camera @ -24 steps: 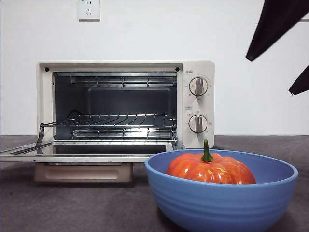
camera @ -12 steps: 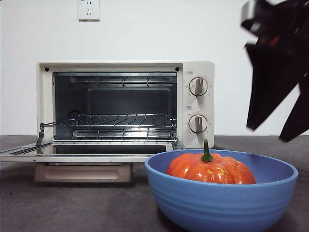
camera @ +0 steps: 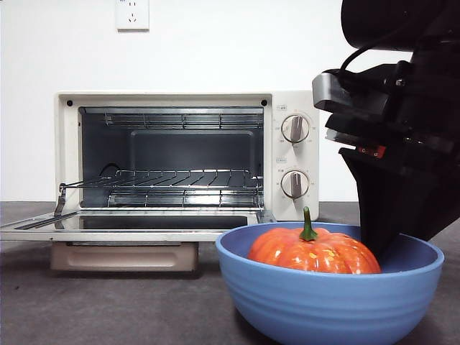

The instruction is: Place pumpkin in the steamer

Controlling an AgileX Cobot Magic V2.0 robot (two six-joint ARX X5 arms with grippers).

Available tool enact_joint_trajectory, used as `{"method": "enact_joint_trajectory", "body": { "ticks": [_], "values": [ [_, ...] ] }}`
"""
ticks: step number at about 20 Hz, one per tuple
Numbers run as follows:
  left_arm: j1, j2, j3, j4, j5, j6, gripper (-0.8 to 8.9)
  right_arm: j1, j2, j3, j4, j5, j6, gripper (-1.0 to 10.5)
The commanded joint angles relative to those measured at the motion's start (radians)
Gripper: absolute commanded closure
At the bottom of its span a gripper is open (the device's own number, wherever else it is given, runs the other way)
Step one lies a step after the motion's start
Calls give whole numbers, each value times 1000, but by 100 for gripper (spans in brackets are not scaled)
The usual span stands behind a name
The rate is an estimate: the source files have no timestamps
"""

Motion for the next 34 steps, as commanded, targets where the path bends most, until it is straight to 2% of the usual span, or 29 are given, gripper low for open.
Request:
{"method": "enact_joint_trajectory", "body": {
  "ticks": [1, 9, 15, 21, 23, 28, 34],
  "values": [
    [-3, 4, 9, 6, 5, 2, 798, 17, 13, 3, 4, 1, 11, 891],
    [-3, 4, 9, 6, 5, 8, 798, 29, 11, 3, 8, -29, 45, 935],
    [-3, 4, 9, 6, 4, 8, 798, 48, -11, 47, -1, -75, 113, 935],
    [-3, 4, 9, 6, 4, 12, 799, 95, -6, 238, -51, -74, 186, 935],
    [-3, 4, 9, 6, 4, 20, 799, 94, 24, 320, -80, -42, 200, 935],
    [-3, 4, 9, 5, 4, 27, 799, 93, 206, 577, -187, 47, 212, 936],
    [-3, 4, 9, 4, 4, 27, 799, 77, 414, 809, -209, 105, 336, 936]
  ]
}}
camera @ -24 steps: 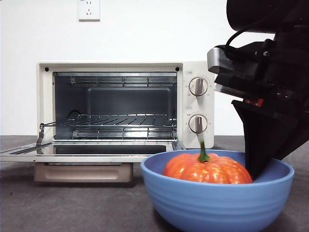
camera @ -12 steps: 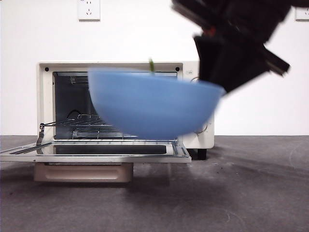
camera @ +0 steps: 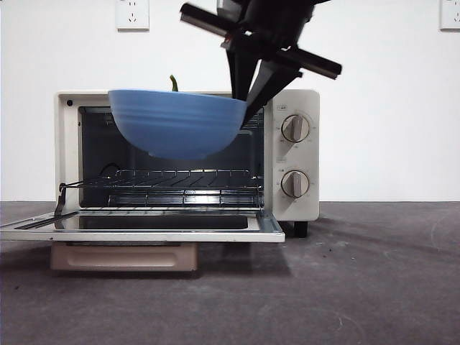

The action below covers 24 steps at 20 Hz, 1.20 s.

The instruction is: Place pumpkin in the steamer

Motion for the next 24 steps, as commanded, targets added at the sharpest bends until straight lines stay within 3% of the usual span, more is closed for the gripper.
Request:
{"method": "enact_joint_trajectory", "body": {
  "ticks": [1, 7, 14, 24],
  "values": [
    [-3, 4, 9, 5, 4, 8, 799, -1, 71, 78, 7, 36, 100, 936],
    [-3, 4, 9, 5, 4, 8, 798, -13, 138, 111, 50, 92, 288, 936],
    [-4, 4, 9, 5, 4, 8, 799, -19, 166, 111, 100, 168, 436, 936],
    [-4, 3, 9, -9, 4, 8, 799, -38, 179, 110, 146, 255, 498, 936]
  ]
}}
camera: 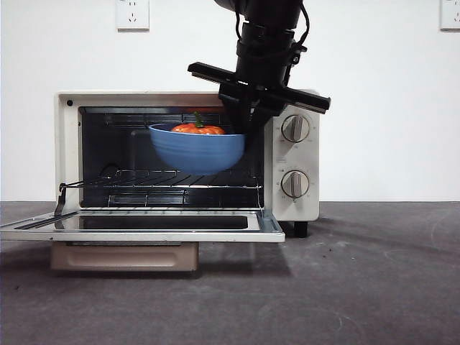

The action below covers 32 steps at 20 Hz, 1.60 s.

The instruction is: Place pumpkin in the steamer

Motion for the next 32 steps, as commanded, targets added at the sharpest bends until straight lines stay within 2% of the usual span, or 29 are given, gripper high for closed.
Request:
{"method": "enact_joint_trajectory", "body": {
  "ticks": [1, 13, 17, 20, 27, 32],
  "values": [
    [-4, 3, 9, 6, 4, 6, 799, 5, 13, 25, 9, 26, 22, 936],
    [-4, 3, 9, -1, 4, 7, 799, 12, 45, 23, 6, 13, 19, 928],
    [-4, 3, 9, -1, 4, 7, 799, 17, 44, 23, 7, 11, -3, 802],
    [-4, 3, 9, -1, 4, 7, 799, 19, 41, 23, 8, 12, -12, 787],
    [-4, 3, 9, 0, 4, 10, 799, 24, -5, 24, 7, 29, -59, 787],
    [-4, 3, 9, 0, 4, 11, 799, 28, -79, 24, 3, 27, -150, 787]
  ]
}}
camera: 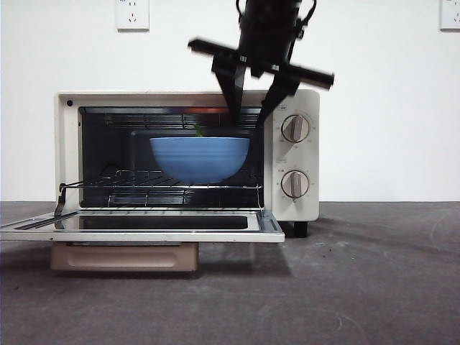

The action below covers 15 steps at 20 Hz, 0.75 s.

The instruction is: Place pumpkin in the steamer

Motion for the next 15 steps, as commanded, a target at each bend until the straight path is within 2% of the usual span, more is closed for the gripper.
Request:
{"method": "enact_joint_trajectory", "body": {
  "ticks": [1, 3, 8, 9, 10, 13, 15],
  "values": [
    [-4, 4, 9, 5, 4, 10, 799, 14, -32, 24, 6, 3, -80, 787],
    [-4, 4, 9, 5, 4, 10, 799, 13, -74, 24, 10, -8, -163, 787],
    [-4, 4, 9, 5, 4, 9, 799, 11, -207, 24, -9, -117, -469, 787],
    [-4, 4, 9, 4, 4, 9, 799, 11, -238, 23, -22, -151, -508, 787],
    [-4, 4, 9, 4, 4, 9, 799, 13, -278, 23, -37, -156, -518, 787],
    [-4, 4, 9, 4, 4, 5, 799, 18, -370, 14, -47, -164, -608, 787],
    [-4, 4, 9, 4, 4, 5, 799, 17, -445, -28, -47, -217, -642, 787]
  ]
}}
